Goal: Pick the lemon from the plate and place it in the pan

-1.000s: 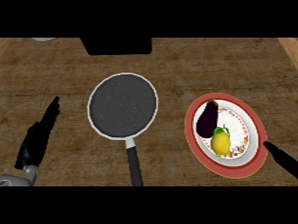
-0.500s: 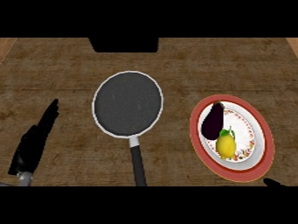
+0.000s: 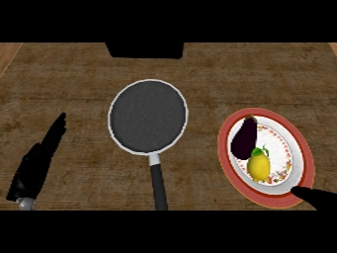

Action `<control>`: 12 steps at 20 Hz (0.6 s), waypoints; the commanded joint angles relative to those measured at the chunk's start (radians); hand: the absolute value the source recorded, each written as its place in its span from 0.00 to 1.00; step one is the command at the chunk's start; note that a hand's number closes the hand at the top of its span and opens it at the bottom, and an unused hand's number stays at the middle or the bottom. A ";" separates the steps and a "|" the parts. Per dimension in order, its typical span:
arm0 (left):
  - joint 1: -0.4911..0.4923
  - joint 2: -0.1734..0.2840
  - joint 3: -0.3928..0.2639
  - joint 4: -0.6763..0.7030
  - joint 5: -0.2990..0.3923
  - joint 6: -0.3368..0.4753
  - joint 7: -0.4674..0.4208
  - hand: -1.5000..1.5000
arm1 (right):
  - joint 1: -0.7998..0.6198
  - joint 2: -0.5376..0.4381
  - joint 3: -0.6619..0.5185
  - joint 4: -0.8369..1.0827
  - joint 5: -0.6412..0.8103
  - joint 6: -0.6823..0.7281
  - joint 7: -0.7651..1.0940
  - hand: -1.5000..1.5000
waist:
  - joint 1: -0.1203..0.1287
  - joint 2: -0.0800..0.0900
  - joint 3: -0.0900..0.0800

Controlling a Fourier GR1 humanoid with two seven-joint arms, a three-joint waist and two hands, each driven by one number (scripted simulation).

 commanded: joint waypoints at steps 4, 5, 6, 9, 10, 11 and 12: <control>0.030 -0.018 -0.007 -0.055 -0.031 0.007 0.029 0.50 | -0.202 -0.014 0.043 0.045 -0.055 0.170 0.261 0.00 | -0.006 -0.001 0.002; 0.016 -0.023 0.035 0.032 0.002 -0.027 -0.025 0.50 | -0.247 -0.032 0.022 0.035 -0.068 0.191 0.300 0.00 | -0.011 0.000 0.001; 0.032 -0.046 -0.005 -0.010 -0.047 0.015 -0.013 0.50 | -0.262 -0.014 0.039 0.088 -0.079 0.196 0.279 0.00 | -0.008 0.000 0.002; 0.002 -0.057 -0.015 0.004 -0.068 0.019 -0.012 0.50 | -0.328 -0.031 0.096 0.145 -0.099 0.246 0.339 0.00 | 0.002 0.002 0.001; 0.034 -0.020 0.021 -0.008 -0.030 -0.019 -0.026 0.50 | -0.354 -0.046 0.083 0.141 -0.119 0.265 0.374 0.00 | 0.005 0.000 0.001; -0.042 -0.039 0.028 0.032 -0.028 -0.023 0.005 0.50 | -0.357 -0.009 0.140 0.171 -0.107 0.257 0.360 0.00 | -0.003 0.003 0.001; 0.024 -0.070 -0.006 0.040 -0.042 -0.008 -0.041 0.50 | -0.365 -0.031 0.120 0.183 -0.154 0.292 0.374 0.00 | 0.002 0.002 0.000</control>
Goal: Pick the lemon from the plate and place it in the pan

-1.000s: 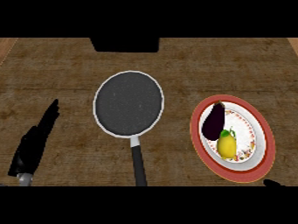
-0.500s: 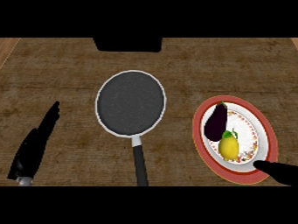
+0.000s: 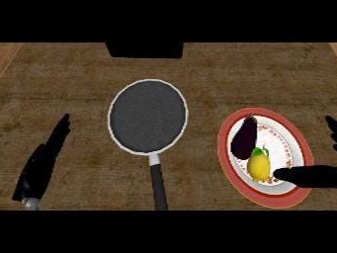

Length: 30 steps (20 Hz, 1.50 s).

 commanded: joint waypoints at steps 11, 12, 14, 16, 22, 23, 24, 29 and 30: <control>0.011 -0.010 0.035 -0.009 -0.018 -0.020 0.012 0.50 | -0.223 0.045 0.070 0.165 -0.105 0.167 0.261 0.00 | -0.014 -0.005 0.001; 0.009 -0.020 0.031 0.032 -0.017 -0.034 -0.019 0.50 | -0.250 0.109 0.132 0.239 -0.045 0.113 0.259 0.00 | -0.006 -0.001 0.001; 0.028 0.000 0.040 -0.036 -0.010 -0.032 0.004 0.50 | -0.231 0.058 0.117 0.225 -0.094 0.158 0.301 0.00 | -0.005 -0.005 0.000; 0.030 -0.033 0.022 -0.016 -0.036 -0.006 0.003 0.50 | -0.203 0.076 0.141 0.250 -0.087 0.143 0.271 0.00 | -0.014 -0.005 0.001; 0.050 -0.027 0.041 -0.006 -0.033 -0.028 -0.012 0.50 | -0.248 0.152 0.205 0.321 -0.046 0.106 0.302 0.00 | -0.011 -0.004 0.000; 0.027 -0.018 0.045 -0.017 -0.023 -0.048 0.011 0.50 | -0.253 0.150 0.212 0.324 -0.036 0.106 0.302 0.00 | -0.015 -0.005 0.000; 0.011 -0.019 0.060 0.010 -0.034 -0.040 0.001 0.50 | -0.255 0.142 0.179 0.343 -0.076 0.145 0.271 0.00 | -0.018 -0.004 0.001; 0.026 -0.049 0.055 -0.003 -0.035 -0.040 0.003 0.50 | -0.257 0.196 0.216 0.408 -0.035 0.114 0.258 0.00 | -0.017 -0.004 0.001; 0.063 -0.044 0.070 -0.009 -0.039 -0.029 -0.024 0.50 | -0.257 0.166 0.175 0.398 -0.072 0.144 0.251 0.00 | -0.017 -0.006 0.001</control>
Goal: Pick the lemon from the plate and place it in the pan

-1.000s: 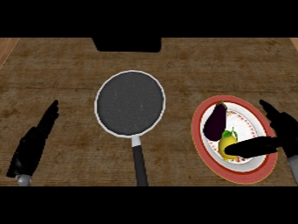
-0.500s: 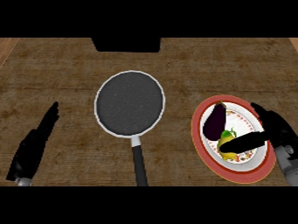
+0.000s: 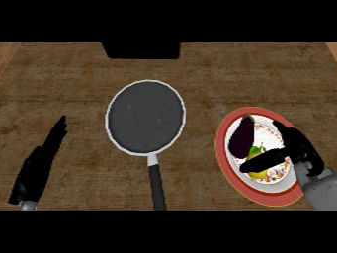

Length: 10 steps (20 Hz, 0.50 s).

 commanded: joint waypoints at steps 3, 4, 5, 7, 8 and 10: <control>0.001 -0.020 0.007 -0.003 -0.034 0.010 0.000 0.50 | -0.004 0.015 -0.015 -0.014 0.008 0.014 0.206 0.00 | -0.009 -0.002 0.000; 0.050 0.007 0.024 -0.018 -0.012 -0.019 -0.036 0.50 | 0.047 0.034 0.014 0.041 0.034 -0.012 0.145 0.00 | -0.003 -0.002 0.000; 0.025 0.006 0.034 0.006 0.005 -0.037 -0.025 0.50 | -0.021 0.043 0.006 0.072 0.012 0.029 0.193 0.00 | 0.001 0.000 0.000; 0.029 -0.006 0.018 -0.035 -0.025 -0.026 -0.005 0.50 | 0.005 0.063 0.008 0.074 0.049 -0.002 0.147 0.00 | -0.003 -0.001 0.001; 0.012 -0.019 0.034 0.018 -0.011 -0.036 -0.022 0.50 | 0.015 0.049 0.005 0.053 0.047 0.009 0.161 0.00 | -0.008 -0.001 0.000; -0.029 -0.004 0.054 -0.012 -0.008 -0.043 0.037 0.50 | -0.045 0.086 -0.018 0.148 0.045 0.019 0.127 0.00 | -0.002 0.001 0.001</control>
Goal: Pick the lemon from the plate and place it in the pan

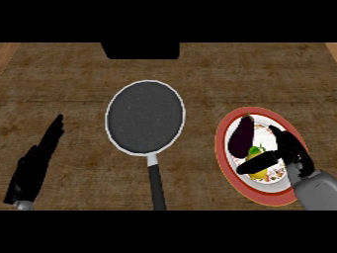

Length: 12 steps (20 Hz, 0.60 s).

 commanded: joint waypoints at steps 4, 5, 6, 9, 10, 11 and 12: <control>0.043 -0.033 -0.017 -0.035 -0.048 0.010 0.007 0.50 | -0.047 0.088 -0.008 0.096 0.051 -0.010 0.152 0.00 | 0.004 0.000 0.000; -0.006 -0.051 -0.004 0.024 -0.032 -0.009 0.002 0.50 | -0.011 0.109 0.008 0.078 0.077 -0.042 0.140 0.00 | -0.004 0.000 0.000; 0.023 -0.044 -0.009 0.011 -0.064 0.006 -0.023 0.50 | 0.021 0.106 0.014 0.058 0.097 -0.050 0.129 0.00 | -0.005 -0.001 0.000; -0.046 -0.065 -0.009 -0.018 -0.069 -0.006 0.081 0.50 | 0.027 0.110 -0.045 0.106 0.109 -0.038 0.019 1.00 | -0.005 0.000 0.001; 0.015 -0.058 0.000 -0.038 -0.075 -0.005 0.033 0.50 | 0.011 0.140 -0.052 0.092 0.117 -0.051 0.044 1.00 | -0.001 0.000 0.001; -0.011 -0.051 0.018 -0.014 -0.059 -0.012 0.044 0.50 | 0.036 0.194 -0.013 0.089 0.160 -0.121 0.062 1.00 | -0.003 0.000 0.000; -0.019 -0.064 0.027 0.027 -0.061 -0.020 0.002 0.50 | 0.005 0.195 -0.052 0.145 0.144 -0.089 0.002 1.00 | -0.002 0.001 0.001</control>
